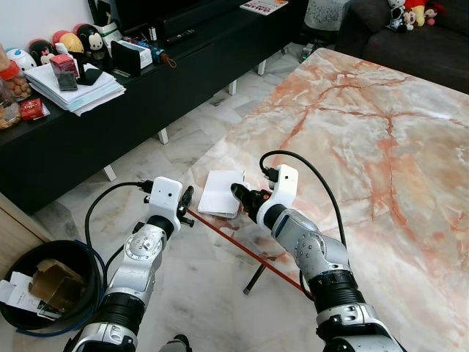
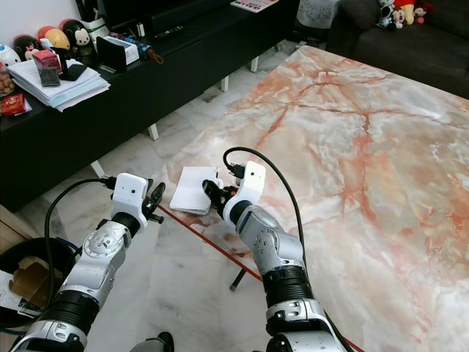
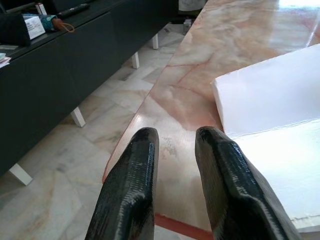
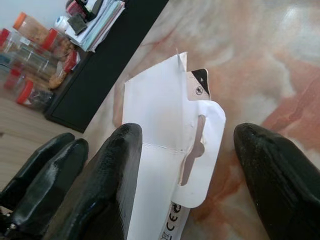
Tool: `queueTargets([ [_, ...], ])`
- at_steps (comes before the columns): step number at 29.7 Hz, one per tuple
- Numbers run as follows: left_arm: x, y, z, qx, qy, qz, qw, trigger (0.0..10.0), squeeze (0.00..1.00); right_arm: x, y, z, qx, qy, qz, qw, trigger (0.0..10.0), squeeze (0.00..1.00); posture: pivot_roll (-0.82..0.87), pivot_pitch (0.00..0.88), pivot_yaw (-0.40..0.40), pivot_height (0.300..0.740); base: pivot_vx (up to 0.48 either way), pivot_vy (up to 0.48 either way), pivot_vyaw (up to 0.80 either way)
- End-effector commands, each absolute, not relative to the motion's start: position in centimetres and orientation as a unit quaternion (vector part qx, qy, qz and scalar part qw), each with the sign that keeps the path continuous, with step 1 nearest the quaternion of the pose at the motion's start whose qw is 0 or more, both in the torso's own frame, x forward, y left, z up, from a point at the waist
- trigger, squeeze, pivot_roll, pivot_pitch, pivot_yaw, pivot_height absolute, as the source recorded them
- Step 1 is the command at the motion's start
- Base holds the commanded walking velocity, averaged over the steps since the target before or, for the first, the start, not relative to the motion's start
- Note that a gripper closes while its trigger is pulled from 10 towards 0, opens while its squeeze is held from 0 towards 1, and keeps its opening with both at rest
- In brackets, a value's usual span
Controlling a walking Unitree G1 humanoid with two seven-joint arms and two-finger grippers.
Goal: Picking trash to rubbish bin
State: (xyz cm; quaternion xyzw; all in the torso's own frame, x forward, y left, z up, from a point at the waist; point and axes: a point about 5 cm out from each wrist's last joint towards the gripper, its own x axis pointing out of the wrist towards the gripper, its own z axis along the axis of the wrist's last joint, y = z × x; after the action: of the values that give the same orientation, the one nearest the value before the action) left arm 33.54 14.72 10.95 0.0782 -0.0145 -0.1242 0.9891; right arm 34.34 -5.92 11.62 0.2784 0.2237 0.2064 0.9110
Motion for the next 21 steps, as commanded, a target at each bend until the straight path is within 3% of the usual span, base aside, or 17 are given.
queueTargets([
  [1, 33.31, 14.43, 10.78, 0.078, -0.012, -0.131, 0.988, 10.0, 0.0, 34.33, -4.57, 12.78, 0.284, 0.21, 0.231, 0.907, 4.6, 0.0, 0.11, 0.155, -0.064, 0.74, 0.0, 0.0, 0.0],
  [2, 33.32, 14.42, 10.79, 0.079, -0.012, -0.131, 0.988, 10.0, 0.0, 34.31, -4.51, 12.84, 0.282, 0.208, 0.235, 0.907, 0.0, 0.0, 0.11, 0.156, -0.065, 0.74, 0.0, 0.0, 0.0],
  [21, 33.39, 14.35, 10.93, 0.084, -0.014, -0.132, 0.988, 10.0, 0.0, 33.81, -3.98, 12.34, 0.246, 0.215, 0.256, 0.91, 0.0, 0.0, 0.11, 0.17, -0.066, 0.74, 0.0, 0.0, 0.0],
])
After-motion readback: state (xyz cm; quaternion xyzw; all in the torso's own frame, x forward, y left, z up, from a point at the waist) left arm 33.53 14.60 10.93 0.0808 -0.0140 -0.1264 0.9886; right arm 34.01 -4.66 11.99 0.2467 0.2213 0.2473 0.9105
